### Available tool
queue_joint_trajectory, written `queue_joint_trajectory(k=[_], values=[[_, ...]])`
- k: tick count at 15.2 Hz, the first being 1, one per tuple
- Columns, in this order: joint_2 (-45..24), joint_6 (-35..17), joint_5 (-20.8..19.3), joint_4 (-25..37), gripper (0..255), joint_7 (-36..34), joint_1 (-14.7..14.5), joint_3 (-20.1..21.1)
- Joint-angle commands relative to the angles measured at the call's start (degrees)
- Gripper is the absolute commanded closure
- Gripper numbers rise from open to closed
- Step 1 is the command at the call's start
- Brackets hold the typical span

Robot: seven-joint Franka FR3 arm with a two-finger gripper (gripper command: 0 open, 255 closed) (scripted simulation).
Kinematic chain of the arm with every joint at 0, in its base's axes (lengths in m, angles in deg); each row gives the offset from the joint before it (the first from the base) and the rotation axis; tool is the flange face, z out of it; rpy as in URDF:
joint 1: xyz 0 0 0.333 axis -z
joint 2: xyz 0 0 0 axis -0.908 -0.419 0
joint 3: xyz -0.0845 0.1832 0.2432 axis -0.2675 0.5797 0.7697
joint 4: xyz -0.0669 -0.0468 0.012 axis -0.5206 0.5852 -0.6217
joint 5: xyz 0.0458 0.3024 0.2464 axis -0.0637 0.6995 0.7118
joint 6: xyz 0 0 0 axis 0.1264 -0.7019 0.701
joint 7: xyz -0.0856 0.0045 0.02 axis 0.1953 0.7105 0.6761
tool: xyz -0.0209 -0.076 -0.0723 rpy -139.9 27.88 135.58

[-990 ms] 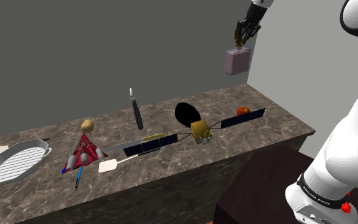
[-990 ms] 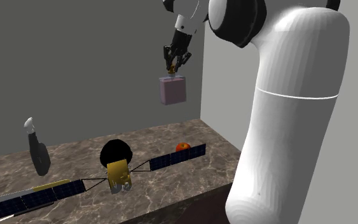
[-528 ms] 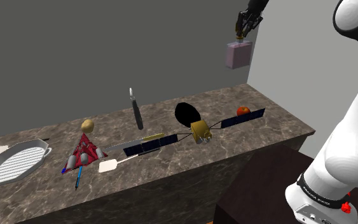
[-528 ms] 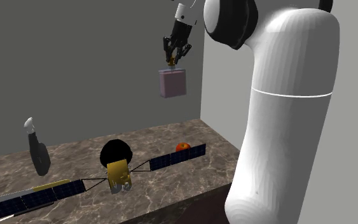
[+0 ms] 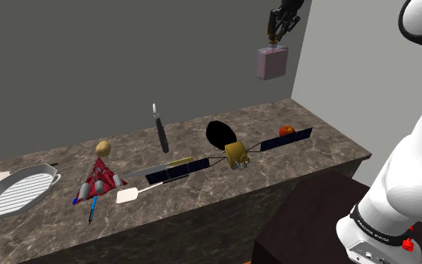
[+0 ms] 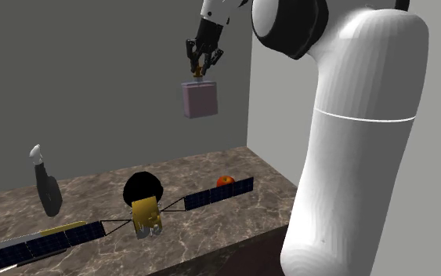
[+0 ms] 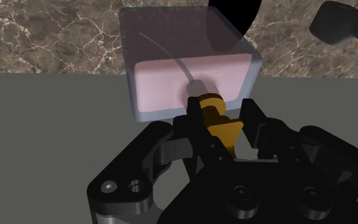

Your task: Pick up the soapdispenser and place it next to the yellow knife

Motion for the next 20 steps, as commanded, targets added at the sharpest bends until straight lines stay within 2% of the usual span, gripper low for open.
queue_joint_trajectory(k=[1,11,20], values=[[1.19,-1.02,-1.32,-1.10,255,-3.00,-1.68,1.47],[1.69,-5.19,-4.96,-2.30,255,-16.71,-8.63,8.67],[-3.68,-6.26,-6.20,3.66,255,-27.54,-14.00,13.68]])
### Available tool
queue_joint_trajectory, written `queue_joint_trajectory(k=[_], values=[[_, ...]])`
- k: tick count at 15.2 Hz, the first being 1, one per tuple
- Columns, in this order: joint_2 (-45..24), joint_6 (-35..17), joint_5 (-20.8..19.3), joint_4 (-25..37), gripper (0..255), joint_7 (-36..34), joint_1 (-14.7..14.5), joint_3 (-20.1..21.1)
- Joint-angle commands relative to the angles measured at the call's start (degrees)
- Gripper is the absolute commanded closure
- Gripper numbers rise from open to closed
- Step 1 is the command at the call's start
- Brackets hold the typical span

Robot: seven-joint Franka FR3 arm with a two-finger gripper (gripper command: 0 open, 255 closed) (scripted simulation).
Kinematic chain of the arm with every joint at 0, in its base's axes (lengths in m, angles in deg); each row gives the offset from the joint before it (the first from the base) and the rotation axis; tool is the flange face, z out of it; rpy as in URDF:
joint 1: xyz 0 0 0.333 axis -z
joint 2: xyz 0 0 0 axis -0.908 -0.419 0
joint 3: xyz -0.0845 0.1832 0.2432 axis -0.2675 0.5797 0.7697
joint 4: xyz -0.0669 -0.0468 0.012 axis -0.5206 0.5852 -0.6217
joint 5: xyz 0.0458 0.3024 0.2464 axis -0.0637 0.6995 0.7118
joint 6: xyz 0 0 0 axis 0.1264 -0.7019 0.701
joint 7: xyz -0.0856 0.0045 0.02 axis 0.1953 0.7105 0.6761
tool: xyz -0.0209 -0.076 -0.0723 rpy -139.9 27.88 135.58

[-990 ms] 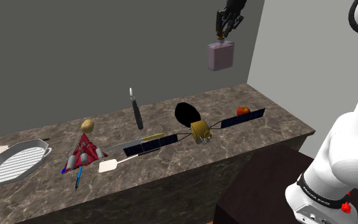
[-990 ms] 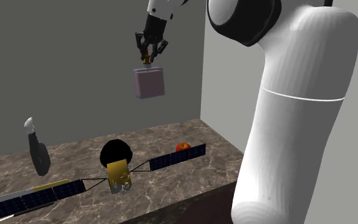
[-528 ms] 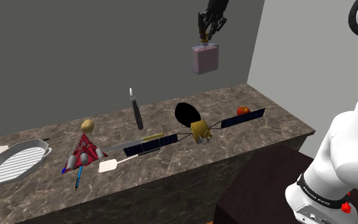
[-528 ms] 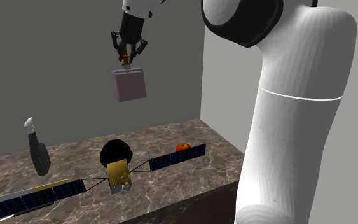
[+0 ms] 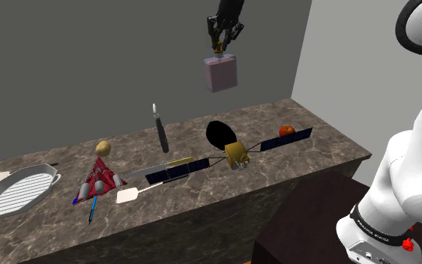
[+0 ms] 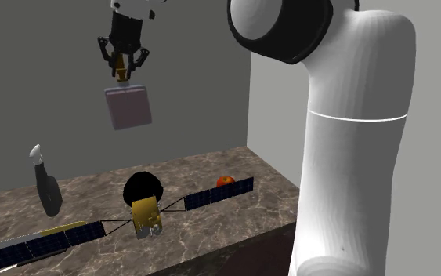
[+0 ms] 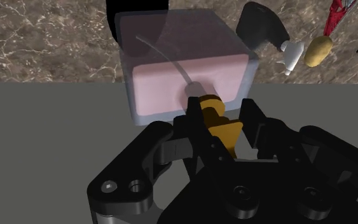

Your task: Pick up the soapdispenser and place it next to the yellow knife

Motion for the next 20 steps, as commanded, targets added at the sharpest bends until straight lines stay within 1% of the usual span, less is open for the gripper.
queue_joint_trajectory(k=[1,5,10,20], values=[[-2.22,0.20,-0.02,2.74,255,-2.47,-1.13,1.01],[-6.62,0.98,-0.16,8.37,255,-6.82,-3.20,2.69],[-13.68,3.33,0.03,18.19,255,-11.72,-5.23,4.30],[-9.91,-6.32,-1.01,4.86,255,-11.17,-6.69,4.45]])
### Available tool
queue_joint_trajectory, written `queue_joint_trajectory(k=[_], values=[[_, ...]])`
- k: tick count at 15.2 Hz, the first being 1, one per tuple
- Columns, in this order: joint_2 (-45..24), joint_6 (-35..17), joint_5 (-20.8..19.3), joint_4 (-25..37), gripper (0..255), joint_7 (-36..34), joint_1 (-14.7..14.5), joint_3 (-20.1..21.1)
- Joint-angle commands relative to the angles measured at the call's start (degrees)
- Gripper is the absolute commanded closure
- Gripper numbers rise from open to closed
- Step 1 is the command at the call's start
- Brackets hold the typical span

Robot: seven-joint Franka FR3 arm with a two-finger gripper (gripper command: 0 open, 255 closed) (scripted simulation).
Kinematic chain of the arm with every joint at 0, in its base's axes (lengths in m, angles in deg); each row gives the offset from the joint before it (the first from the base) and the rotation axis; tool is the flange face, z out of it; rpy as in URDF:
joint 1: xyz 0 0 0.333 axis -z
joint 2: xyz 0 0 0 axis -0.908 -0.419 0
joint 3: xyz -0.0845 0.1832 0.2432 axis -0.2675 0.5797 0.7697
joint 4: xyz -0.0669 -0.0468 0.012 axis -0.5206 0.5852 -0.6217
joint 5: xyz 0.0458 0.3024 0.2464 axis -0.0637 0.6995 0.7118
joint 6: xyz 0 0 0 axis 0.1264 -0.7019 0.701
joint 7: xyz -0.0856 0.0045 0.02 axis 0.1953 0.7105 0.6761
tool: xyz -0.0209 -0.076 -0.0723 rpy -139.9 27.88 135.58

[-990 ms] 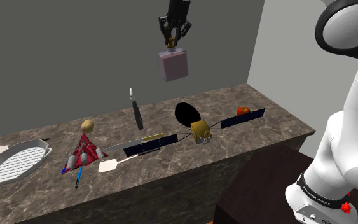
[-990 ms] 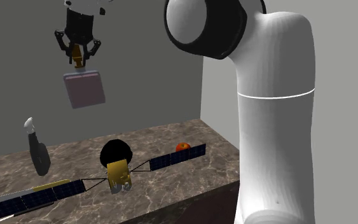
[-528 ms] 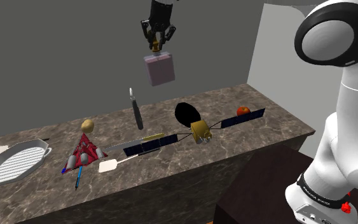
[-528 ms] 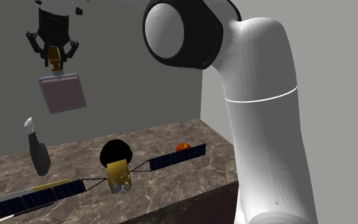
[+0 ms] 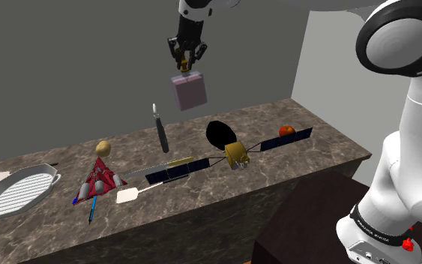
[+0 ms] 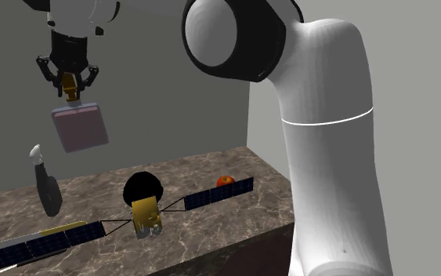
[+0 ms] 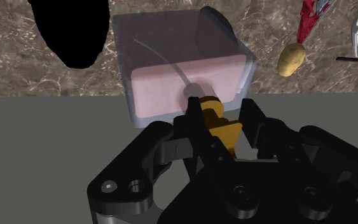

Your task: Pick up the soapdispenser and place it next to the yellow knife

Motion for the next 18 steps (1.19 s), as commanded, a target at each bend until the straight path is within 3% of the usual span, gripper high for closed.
queue_joint_trajectory(k=[1,18], values=[[0.68,-1.79,-0.14,-2.38,255,0.13,-0.21,0.02],[1.86,-15.31,0.26,-17.09,255,1.55,-0.99,0.41]])
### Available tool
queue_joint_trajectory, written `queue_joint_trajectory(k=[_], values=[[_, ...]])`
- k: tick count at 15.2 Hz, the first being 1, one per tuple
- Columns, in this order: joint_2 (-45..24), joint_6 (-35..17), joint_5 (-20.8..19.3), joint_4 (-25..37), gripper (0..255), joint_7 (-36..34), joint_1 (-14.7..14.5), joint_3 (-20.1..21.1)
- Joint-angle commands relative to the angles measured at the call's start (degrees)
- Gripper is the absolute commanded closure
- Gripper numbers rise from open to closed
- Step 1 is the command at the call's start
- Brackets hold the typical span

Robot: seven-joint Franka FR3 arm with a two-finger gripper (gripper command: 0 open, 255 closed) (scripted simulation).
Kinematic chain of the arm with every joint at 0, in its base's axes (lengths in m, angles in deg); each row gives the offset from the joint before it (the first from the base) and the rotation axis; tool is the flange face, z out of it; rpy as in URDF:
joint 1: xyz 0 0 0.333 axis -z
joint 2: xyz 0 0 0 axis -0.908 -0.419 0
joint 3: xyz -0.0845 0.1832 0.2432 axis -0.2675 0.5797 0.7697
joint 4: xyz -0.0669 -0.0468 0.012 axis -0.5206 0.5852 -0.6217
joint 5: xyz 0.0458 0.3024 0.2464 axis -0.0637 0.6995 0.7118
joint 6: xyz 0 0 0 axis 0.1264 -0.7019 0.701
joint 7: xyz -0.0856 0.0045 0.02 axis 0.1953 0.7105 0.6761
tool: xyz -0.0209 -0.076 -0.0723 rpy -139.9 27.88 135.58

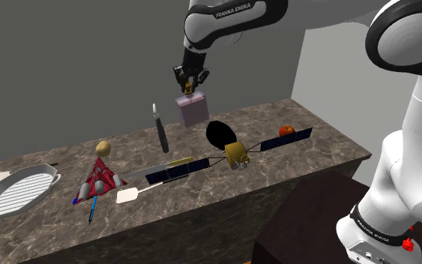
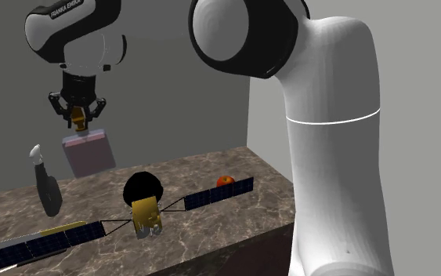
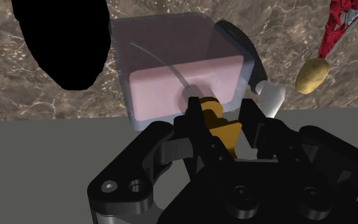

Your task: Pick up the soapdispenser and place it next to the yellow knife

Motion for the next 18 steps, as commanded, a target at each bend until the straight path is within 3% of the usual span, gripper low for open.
queue_joint_trajectory(k=[1,18], values=[[-0.22,-1.70,0.21,-1.42,255,0.22,-0.04,0.08],[-3.18,-13.59,2.72,-10.60,255,2.77,0.14,0.88]])
